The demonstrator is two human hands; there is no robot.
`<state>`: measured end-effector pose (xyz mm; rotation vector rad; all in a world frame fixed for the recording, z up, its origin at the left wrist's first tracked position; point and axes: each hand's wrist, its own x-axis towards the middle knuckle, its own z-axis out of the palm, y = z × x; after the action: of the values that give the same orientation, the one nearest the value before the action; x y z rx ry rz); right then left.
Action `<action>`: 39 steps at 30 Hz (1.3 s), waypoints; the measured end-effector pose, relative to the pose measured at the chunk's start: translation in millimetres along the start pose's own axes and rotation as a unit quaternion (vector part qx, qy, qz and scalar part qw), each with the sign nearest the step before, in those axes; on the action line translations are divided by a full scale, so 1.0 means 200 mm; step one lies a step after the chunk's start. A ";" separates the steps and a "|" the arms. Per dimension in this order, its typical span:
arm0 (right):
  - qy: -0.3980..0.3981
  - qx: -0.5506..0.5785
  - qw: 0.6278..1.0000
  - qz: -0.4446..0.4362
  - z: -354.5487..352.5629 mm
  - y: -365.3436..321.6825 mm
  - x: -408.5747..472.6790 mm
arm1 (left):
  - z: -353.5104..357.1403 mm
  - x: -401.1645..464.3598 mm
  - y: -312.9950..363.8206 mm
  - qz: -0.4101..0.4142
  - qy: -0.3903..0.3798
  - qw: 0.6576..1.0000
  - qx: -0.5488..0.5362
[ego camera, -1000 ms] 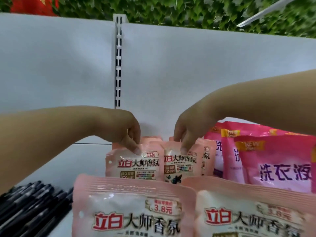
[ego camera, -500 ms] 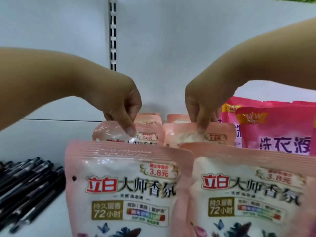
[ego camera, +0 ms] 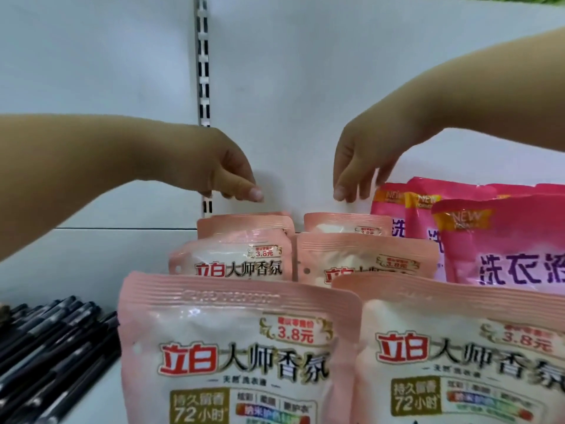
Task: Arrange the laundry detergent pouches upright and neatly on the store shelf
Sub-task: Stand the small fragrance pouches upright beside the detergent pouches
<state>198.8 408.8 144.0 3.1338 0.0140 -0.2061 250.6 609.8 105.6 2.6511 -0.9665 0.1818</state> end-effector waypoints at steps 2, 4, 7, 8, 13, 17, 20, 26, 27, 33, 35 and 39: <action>-0.013 -0.009 1.000 0.009 0.03 0.02 0.03 | 0.04 0.04 -0.01 -0.006 -0.004 0.999 0.036; -0.042 -0.034 0.998 0.013 0.08 0.03 0.06 | 0.08 0.08 -0.03 -0.020 -0.027 0.998 0.052; -0.072 -0.056 0.996 0.021 0.12 0.04 0.08 | 0.13 0.12 -0.07 -0.023 -0.026 0.998 0.047; -0.088 -0.070 0.993 0.023 0.14 0.04 0.08 | 0.13 0.13 -0.08 -0.022 -0.022 0.999 0.042; -0.022 -0.207 0.978 0.017 0.15 0.02 0.11 | 0.13 0.13 -0.10 -0.018 -0.021 1.000 0.011; 0.025 -0.211 0.976 0.037 0.14 0.02 0.16 | 0.11 0.10 -0.10 -0.009 -0.028 1.000 0.007; -0.006 -0.136 0.989 0.053 0.14 0.03 0.16 | 0.10 0.08 -0.10 -0.008 -0.040 0.999 0.001; 0.018 -0.206 0.978 0.033 0.16 0.04 0.16 | 0.07 0.04 -0.11 -0.009 -0.053 0.999 0.002; 0.053 -0.211 0.976 0.023 0.15 0.04 0.16 | 0.07 0.03 -0.10 -0.010 -0.055 0.998 0.003; 0.152 -0.193 0.969 0.004 0.11 0.04 0.16 | 0.07 0.02 -0.09 -0.007 -0.043 0.999 -0.015; 0.118 -0.198 0.973 -0.004 0.15 0.04 0.16 | 0.08 0.03 -0.08 -0.009 -0.038 0.999 -0.025; 0.119 -0.222 0.968 -0.011 0.19 0.02 0.18 | 0.09 0.03 -0.08 -0.002 -0.031 0.999 -0.028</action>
<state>229.1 404.2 100.8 2.6911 0.0837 0.1566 264.9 611.6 85.6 2.6212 -0.9701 0.0703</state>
